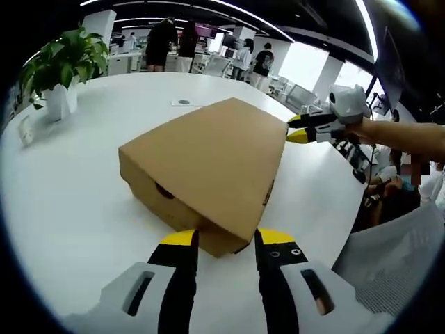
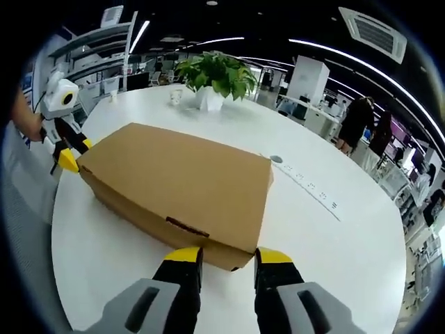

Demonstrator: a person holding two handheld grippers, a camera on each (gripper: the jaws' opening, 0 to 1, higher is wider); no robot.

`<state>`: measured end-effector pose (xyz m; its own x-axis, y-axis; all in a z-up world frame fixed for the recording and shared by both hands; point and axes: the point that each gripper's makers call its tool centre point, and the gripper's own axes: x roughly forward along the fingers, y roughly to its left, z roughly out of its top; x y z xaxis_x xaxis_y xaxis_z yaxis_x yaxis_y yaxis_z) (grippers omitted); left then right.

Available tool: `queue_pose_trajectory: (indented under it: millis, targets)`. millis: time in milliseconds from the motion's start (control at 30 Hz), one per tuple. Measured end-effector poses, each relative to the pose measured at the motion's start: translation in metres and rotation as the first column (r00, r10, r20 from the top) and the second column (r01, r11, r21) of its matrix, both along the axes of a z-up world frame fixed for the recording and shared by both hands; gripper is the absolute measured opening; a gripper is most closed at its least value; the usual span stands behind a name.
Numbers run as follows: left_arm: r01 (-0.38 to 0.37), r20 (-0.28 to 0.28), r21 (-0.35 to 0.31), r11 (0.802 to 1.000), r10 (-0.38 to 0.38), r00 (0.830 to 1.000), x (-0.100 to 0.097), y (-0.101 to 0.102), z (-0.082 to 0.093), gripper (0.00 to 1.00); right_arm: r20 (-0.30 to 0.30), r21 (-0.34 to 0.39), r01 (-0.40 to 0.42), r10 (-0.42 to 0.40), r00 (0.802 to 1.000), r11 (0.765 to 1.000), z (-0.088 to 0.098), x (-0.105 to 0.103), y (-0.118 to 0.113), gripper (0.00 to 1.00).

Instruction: Operate the shoe box by opening the lid, removing the specified soft item, and placing it in the target area until the item is outside and the box remains undamaged.

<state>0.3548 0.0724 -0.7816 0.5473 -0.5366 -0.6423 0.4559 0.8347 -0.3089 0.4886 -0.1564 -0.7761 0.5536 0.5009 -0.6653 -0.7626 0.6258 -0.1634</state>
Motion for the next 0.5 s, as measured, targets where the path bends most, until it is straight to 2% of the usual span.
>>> queue_pose_trajectory:
  millis: [500]
  targets:
    - [-0.009,-0.005,0.028,1.000,0.009,1.000,0.003,0.012,-0.001,0.32,-0.037,0.076,0.049,-0.047,0.998,0.996,0.002,-0.011,0.007,0.26]
